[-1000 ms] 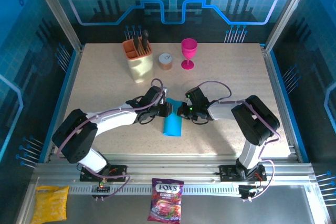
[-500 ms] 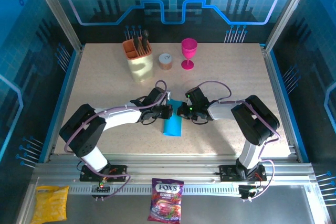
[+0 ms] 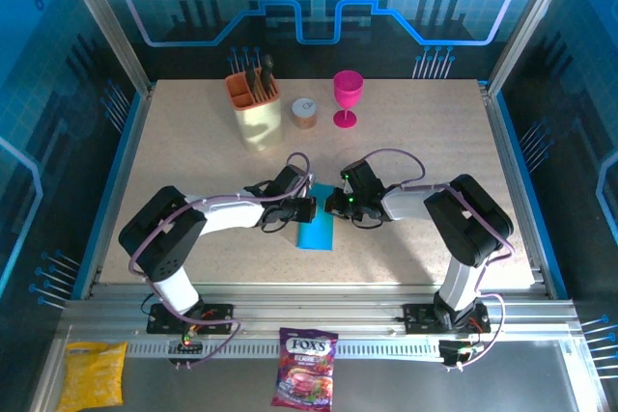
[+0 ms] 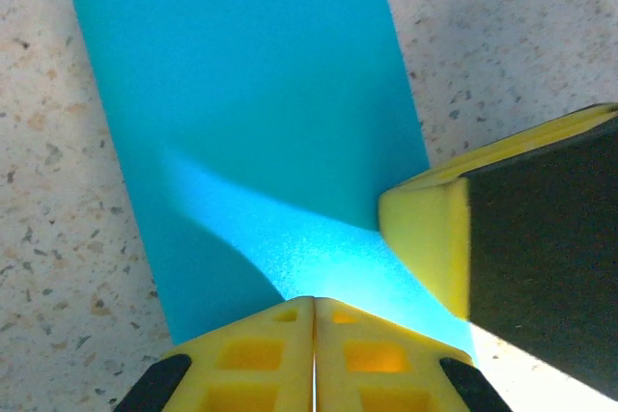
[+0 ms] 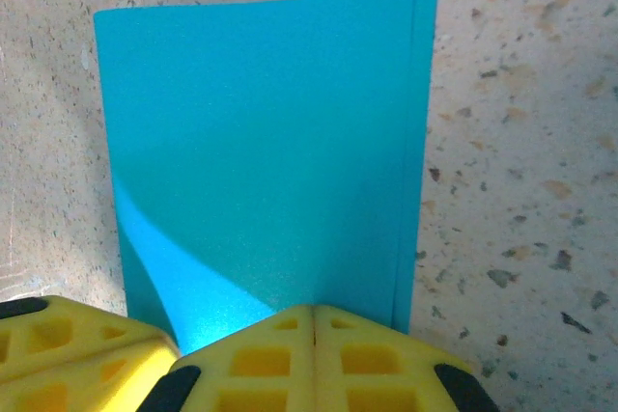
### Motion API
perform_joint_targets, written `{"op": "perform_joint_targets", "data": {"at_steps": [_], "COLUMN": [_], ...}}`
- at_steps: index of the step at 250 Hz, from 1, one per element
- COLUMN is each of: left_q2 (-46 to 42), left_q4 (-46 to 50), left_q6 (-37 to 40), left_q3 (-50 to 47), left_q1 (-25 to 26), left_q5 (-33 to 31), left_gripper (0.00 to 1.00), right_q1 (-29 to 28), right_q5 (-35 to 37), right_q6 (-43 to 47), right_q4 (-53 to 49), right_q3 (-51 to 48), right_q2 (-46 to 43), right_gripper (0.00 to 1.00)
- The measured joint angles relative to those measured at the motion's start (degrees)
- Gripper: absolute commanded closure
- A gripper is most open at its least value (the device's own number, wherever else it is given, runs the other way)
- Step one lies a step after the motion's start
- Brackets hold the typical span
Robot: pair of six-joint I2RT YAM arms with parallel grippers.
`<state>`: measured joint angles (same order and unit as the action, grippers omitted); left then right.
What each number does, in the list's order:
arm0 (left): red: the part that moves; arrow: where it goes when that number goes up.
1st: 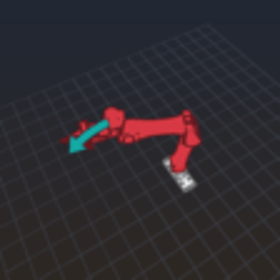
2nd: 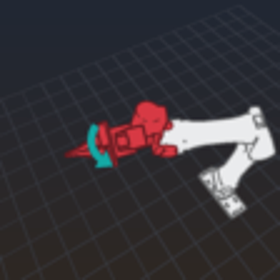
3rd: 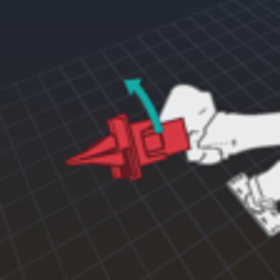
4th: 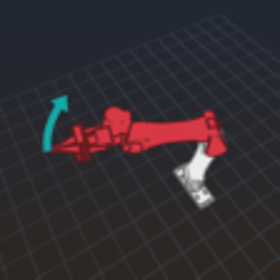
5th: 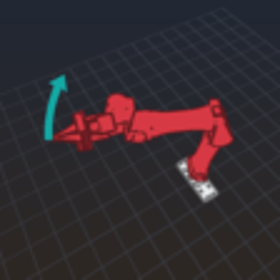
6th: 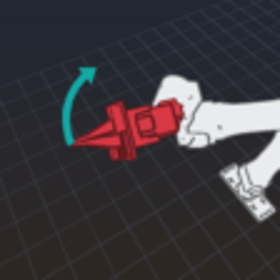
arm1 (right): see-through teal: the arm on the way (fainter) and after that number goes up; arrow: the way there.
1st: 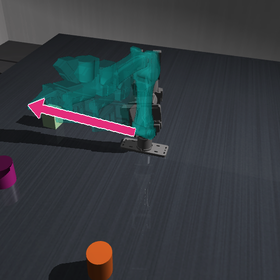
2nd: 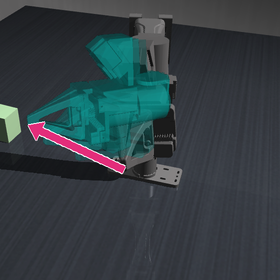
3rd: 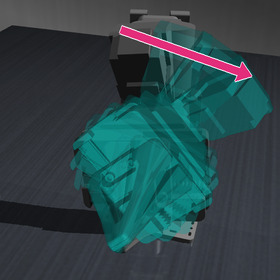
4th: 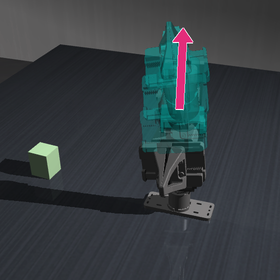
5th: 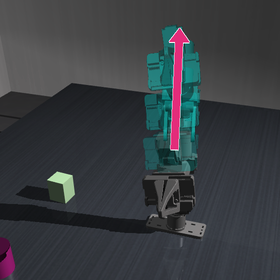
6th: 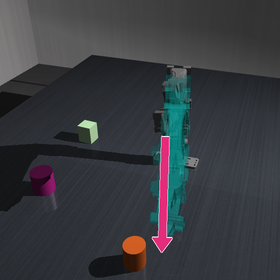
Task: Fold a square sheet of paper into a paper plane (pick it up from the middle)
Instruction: First fold the square sheet of paper in half at the center of the table.
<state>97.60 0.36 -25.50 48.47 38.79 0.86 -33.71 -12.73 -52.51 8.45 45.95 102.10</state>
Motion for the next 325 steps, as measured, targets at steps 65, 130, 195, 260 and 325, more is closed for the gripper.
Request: {"op": "perform_joint_targets", "data": {"at_steps": [65,130,195,260,325], "left_q2": [1.31,-0.72,-1.84,2.14,5.66], "left_q4": [-2.67,-1.84,-0.55,-0.74,-3.98], "left_q6": [-0.04,-0.20,-0.02,0.04,-0.07], "left_q3": [-2.25,-2.47,3.06,4.85,2.45], "left_q1": [-0.07,-0.39,-2.82,-4.31,-4.98], "left_q5": [-0.24,-0.22,-0.15,-0.17,-0.98], "left_gripper": [0.91,0.84,0.91,0.94,0.96], "right_q1": [0.00,0.00,0.00,0.02,0.02], "right_q5": [-0.37,-0.37,-0.46,-0.68,-0.94], "right_q6": [0.00,0.02,0.02,0.04,0.33], "right_q4": [0.87,0.90,1.16,1.38,2.03], "right_q3": [-0.13,-0.13,-0.13,-0.13,-0.24], "right_q2": [0.31,0.31,0.46,0.57,0.79], "right_gripper": [1.00,1.00,1.00,1.00,1.00]}}
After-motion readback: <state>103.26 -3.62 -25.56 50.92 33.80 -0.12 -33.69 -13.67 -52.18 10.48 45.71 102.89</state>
